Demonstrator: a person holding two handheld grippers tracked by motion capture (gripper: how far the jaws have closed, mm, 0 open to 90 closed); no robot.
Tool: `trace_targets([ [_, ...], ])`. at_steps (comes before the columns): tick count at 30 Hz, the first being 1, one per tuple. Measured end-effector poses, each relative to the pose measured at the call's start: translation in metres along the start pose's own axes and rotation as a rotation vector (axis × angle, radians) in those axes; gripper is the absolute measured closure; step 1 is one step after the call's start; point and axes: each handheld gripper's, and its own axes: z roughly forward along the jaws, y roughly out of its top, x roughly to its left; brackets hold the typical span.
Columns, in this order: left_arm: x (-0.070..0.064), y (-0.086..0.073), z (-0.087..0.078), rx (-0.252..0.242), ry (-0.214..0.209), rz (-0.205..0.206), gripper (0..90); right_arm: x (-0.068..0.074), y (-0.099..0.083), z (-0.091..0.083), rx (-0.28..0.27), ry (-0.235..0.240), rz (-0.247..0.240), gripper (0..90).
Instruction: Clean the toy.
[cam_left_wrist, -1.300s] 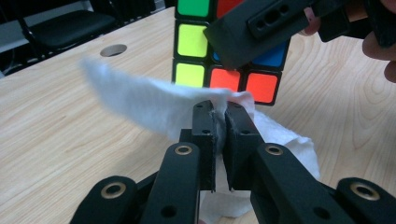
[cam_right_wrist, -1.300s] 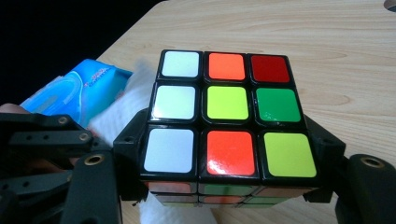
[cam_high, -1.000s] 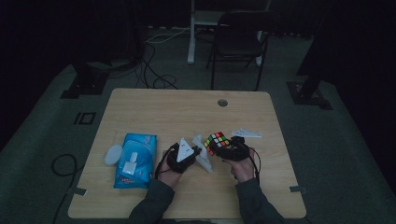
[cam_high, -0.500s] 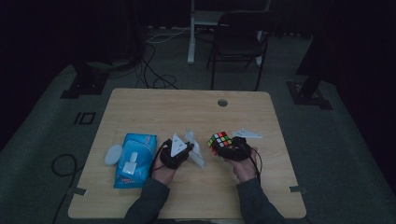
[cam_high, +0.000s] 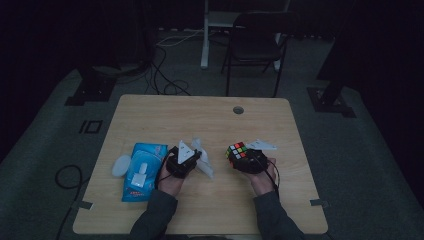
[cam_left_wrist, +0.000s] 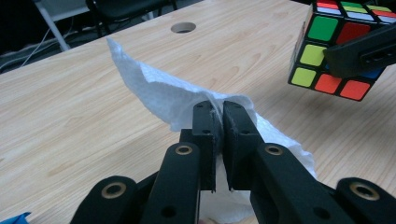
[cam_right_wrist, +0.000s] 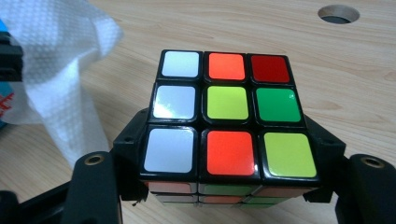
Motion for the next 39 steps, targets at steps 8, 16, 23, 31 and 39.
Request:
trace_targets([
  [8,0.004,-0.001,-0.001,0.009,0.009,-0.013,84.9,-0.004,-0.003,0.002,0.007,-0.017,-0.007,33.8],
  [16,0.011,-0.004,-0.002,0.03,0.031,-0.035,84.9,-0.007,-0.008,0.006,0.025,-0.035,-0.024,33.7],
  [23,0.013,-0.004,-0.001,0.043,0.038,-0.045,84.7,-0.009,-0.012,0.007,0.036,-0.047,-0.039,33.7],
  [31,0.013,-0.006,0.002,0.065,0.043,-0.051,84.5,-0.012,-0.017,0.008,0.049,-0.06,-0.045,33.7],
  [39,0.012,-0.01,0.008,0.094,0.047,-0.046,83.9,-0.012,-0.02,0.012,0.064,-0.075,-0.065,33.7],
])
